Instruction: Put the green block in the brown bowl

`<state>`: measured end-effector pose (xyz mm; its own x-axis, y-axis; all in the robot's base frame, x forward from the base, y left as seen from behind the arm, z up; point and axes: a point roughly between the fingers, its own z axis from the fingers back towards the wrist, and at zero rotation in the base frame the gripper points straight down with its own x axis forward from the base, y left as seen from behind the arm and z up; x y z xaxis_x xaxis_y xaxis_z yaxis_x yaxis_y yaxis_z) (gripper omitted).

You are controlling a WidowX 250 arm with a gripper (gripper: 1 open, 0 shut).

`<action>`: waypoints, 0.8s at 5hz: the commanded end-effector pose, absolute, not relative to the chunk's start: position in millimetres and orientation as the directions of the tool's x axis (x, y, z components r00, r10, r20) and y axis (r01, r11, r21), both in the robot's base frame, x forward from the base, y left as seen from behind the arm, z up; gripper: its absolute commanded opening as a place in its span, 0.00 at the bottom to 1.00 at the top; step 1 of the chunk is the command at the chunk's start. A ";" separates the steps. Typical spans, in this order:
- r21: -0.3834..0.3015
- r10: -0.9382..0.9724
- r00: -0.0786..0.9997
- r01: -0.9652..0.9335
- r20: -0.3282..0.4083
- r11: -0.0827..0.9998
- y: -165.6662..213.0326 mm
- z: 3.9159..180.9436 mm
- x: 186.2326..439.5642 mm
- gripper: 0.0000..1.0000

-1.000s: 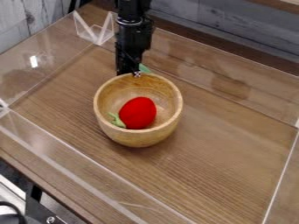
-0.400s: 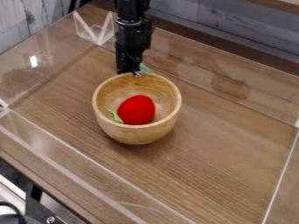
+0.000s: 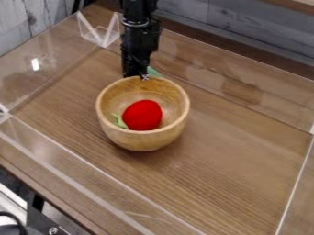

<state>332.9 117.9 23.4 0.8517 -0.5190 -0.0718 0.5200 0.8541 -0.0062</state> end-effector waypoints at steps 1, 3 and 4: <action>0.008 -0.506 0.860 0.508 -0.058 0.862 119.5 28.2 335.8 0.00; 0.000 -0.500 0.864 0.501 -0.058 0.865 118.3 25.9 335.4 0.00; -0.004 -0.498 0.865 0.499 -0.060 0.867 117.7 24.1 335.3 0.00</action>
<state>333.2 116.2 19.6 0.8656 -0.4957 -0.0704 0.4958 0.8683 -0.0184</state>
